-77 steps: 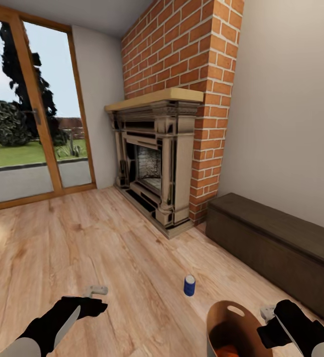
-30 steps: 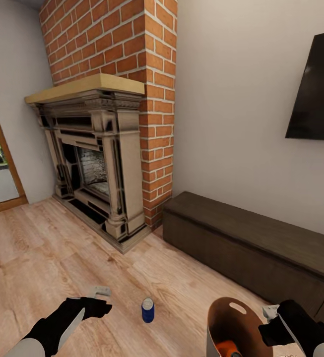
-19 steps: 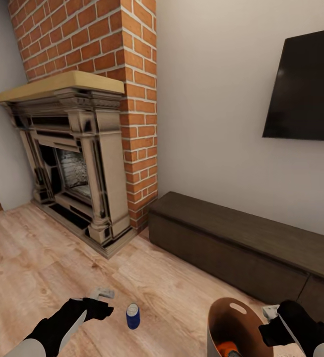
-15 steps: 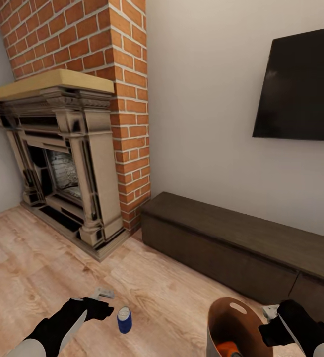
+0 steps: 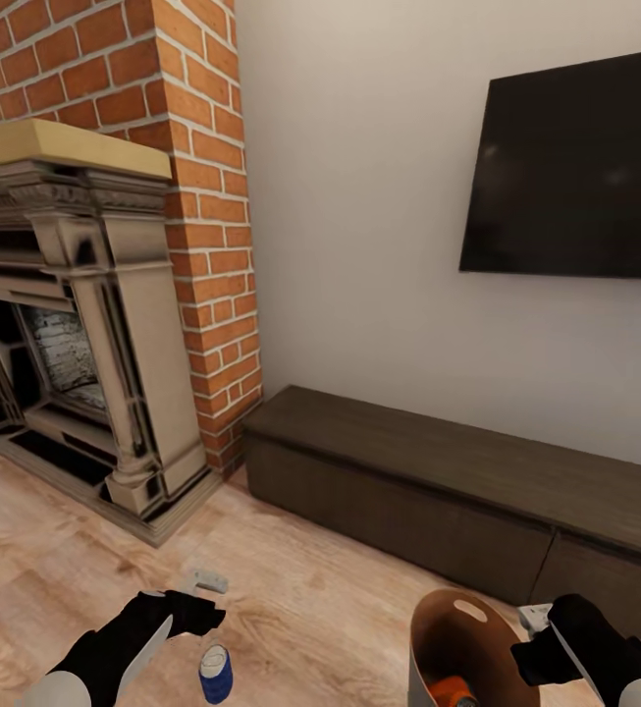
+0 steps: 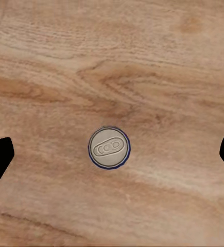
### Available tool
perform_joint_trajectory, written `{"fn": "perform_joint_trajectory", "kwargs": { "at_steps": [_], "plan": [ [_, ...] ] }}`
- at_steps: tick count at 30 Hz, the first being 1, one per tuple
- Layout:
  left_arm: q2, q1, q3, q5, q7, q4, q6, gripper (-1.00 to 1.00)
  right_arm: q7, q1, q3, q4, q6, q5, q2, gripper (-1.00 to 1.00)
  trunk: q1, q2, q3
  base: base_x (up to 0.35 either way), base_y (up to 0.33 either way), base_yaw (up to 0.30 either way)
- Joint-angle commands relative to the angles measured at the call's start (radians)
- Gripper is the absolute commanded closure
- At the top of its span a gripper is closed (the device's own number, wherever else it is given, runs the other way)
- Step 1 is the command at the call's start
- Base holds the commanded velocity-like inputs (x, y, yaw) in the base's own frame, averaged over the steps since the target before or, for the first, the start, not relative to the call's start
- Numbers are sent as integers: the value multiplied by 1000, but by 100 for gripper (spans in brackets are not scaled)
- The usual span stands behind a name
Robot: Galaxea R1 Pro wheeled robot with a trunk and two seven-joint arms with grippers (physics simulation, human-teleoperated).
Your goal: Put the three can of soda from the living room inside the tash can in the kitchen.
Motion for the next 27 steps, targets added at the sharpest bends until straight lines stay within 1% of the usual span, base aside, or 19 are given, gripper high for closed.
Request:
{"fn": "perform_joint_trajectory", "kwargs": {
  "at_steps": [1,7,19,27],
  "plan": [
    [0,0,-1,0,-1,0,0,-100,2,0,-1,0,3,-14,0,100,0,0,0,255,217,-205],
    [0,0,1,0,-1,0,0,-100,2,1,-1,0,3,-14,0,100,0,0,0,141,117,-77],
    [0,0,3,1,1,0,0,-100,2,0,-1,1,3,-14,1,100,0,0,-1,5,4,-3],
    [-1,-1,4,1,2,-1,0,-100,2,0,-1,2,3,-14,2,100,0,0,-10,0,0,0]
  ]
}}
